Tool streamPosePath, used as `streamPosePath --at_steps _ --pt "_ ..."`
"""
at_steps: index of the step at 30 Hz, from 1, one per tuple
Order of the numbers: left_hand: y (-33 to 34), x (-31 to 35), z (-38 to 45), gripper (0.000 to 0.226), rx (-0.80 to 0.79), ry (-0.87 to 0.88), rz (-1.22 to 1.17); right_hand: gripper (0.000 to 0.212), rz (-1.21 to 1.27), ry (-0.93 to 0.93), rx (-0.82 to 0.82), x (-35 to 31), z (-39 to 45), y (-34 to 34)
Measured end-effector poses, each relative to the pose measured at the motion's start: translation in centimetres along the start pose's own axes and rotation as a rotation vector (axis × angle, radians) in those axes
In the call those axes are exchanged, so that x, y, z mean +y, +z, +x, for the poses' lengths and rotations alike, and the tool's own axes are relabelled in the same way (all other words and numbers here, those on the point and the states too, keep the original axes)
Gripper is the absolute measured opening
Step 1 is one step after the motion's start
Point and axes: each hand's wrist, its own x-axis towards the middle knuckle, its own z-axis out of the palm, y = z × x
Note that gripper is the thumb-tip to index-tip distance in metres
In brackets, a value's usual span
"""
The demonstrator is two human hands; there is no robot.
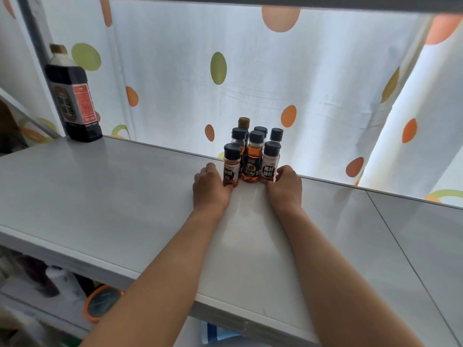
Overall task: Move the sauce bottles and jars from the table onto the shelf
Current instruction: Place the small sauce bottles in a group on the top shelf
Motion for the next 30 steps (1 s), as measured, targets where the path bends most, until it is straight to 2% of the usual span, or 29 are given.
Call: streamPosePath --at_steps 4,8,12,15,22,28,30 --pt "0.0 -0.1 -0.1 0.065 -0.011 -0.009 0.197 0.035 -0.285 -0.015 -0.053 0.0 -1.0 -0.8" --pt "-0.2 0.0 -0.8 0.075 -0.123 -0.041 0.356 0.039 -0.509 -0.125 -0.248 0.9 -3.3 -2.6" --pt "-1.0 0.3 -2.3 0.067 -0.250 -0.007 0.463 0.054 -0.643 -0.140 -0.361 1.1 -6.1 -3.8" --pt "-2.2 0.2 -4.2 0.065 -0.317 0.006 0.505 0.058 -0.681 -0.089 -0.413 0.8 -8.6 -4.6" --pt "-5.1 0.4 -10.1 0.066 -0.397 0.032 0.559 0.063 -0.689 -0.160 -0.510 1.8 -14.9 -9.1" --pt "-7.2 2.4 -17.3 0.060 -0.378 -0.020 0.596 0.064 -0.647 -0.292 -0.565 3.5 -19.5 -12.9" --pt "-7.2 3.3 -20.5 0.058 -0.332 -0.007 0.604 0.062 -0.679 -0.389 -0.554 4.6 -21.1 -14.4"
